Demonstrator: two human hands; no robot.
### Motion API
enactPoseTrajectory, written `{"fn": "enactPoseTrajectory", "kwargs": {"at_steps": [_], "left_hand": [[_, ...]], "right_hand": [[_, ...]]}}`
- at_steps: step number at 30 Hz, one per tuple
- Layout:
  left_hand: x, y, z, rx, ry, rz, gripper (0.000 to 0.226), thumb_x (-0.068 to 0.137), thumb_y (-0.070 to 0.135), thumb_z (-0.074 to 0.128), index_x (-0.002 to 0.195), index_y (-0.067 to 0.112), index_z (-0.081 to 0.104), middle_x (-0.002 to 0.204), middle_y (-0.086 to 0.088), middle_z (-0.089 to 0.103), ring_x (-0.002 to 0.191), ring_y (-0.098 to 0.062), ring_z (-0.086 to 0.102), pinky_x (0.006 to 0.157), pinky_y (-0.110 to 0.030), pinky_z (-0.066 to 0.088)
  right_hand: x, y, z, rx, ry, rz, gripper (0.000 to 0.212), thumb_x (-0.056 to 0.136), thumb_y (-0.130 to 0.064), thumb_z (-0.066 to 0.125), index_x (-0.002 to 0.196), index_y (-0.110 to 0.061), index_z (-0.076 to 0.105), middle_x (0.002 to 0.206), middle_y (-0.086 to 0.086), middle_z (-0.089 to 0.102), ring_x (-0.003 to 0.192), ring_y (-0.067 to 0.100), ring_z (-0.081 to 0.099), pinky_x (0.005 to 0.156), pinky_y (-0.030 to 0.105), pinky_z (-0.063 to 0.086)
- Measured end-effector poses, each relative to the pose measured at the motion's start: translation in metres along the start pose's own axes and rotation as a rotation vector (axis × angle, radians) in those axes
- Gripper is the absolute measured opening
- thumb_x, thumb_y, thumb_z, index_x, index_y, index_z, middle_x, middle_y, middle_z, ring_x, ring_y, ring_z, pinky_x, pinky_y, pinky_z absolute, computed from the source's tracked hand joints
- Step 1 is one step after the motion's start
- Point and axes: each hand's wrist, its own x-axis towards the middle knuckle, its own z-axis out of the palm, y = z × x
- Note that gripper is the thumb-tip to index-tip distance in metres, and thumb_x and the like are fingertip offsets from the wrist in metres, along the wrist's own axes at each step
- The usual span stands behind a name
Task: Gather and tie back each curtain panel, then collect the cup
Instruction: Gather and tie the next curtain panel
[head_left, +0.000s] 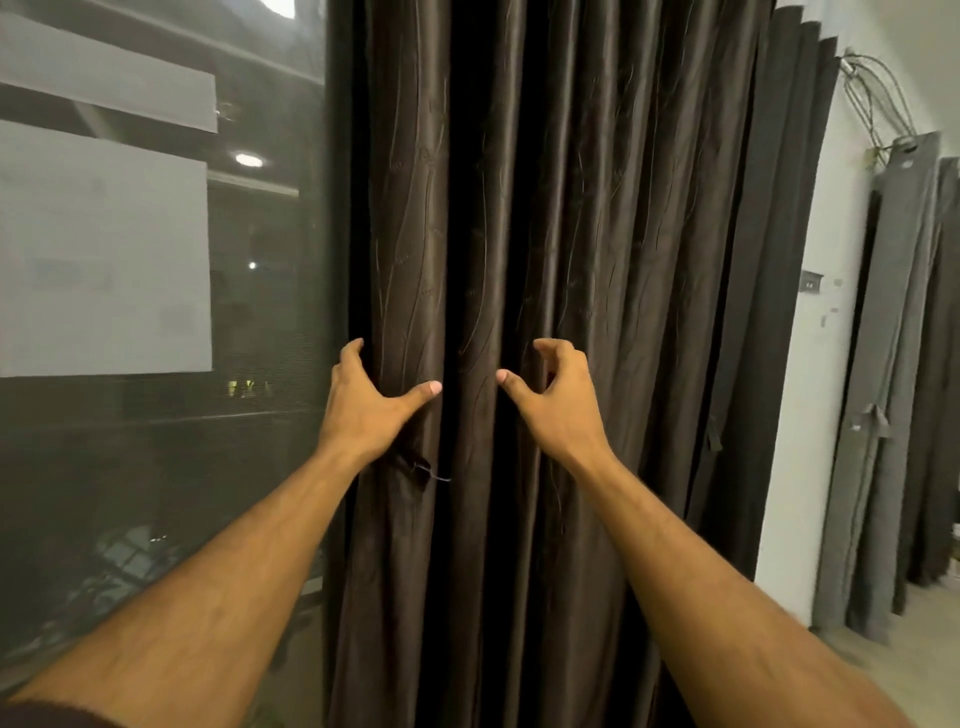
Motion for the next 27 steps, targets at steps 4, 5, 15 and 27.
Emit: {"fn": "enactPoseTrajectory", "kwargs": {"at_steps": [4,5,15,27], "left_hand": [[0.029,0.007,0.015,-0.053,-0.006,0.039,0.124,0.069,0.052,0.090,0.161,0.021,0.014,0.164,-0.007,0.033,0.148,-0.028,0.037,0.118,-0.045,0.036],[0.037,0.008,0.018,-0.054,0.004,0.056,0.121,0.072,0.047,0.090,0.161,0.020,0.014,0.162,-0.007,0.036,0.147,-0.028,0.040,0.118,-0.044,0.037],[0.096,0.066,0.032,-0.123,0.146,0.241,0.095,0.086,0.020,0.078,0.160,0.024,0.019,0.146,-0.001,0.055,0.116,-0.010,0.063,0.094,-0.017,0.052],[0.128,0.135,0.048,-0.138,0.229,0.469,0.095,0.079,0.020,0.085,0.154,0.034,0.029,0.110,0.050,0.058,0.102,0.023,0.059,0.078,0.000,0.047]], "right_hand": [[0.045,0.012,0.004,-0.085,0.165,0.036,0.100,0.082,-0.049,0.082,0.158,-0.017,0.024,0.166,0.008,0.016,0.154,0.028,0.017,0.125,0.052,0.025],[0.058,0.014,0.003,-0.097,0.191,0.070,0.111,0.080,-0.050,0.083,0.161,-0.015,0.015,0.170,0.011,0.006,0.157,0.031,0.008,0.127,0.054,0.016],[0.160,-0.006,-0.005,0.305,0.023,0.093,0.121,0.082,-0.032,0.086,0.163,-0.019,-0.003,0.169,0.014,0.018,0.154,0.031,0.025,0.121,0.044,0.029],[0.235,-0.075,-0.023,0.477,-0.098,-0.116,0.123,0.085,-0.037,0.083,0.164,-0.022,-0.010,0.168,0.013,0.024,0.153,0.029,0.028,0.119,0.037,0.028]]}}
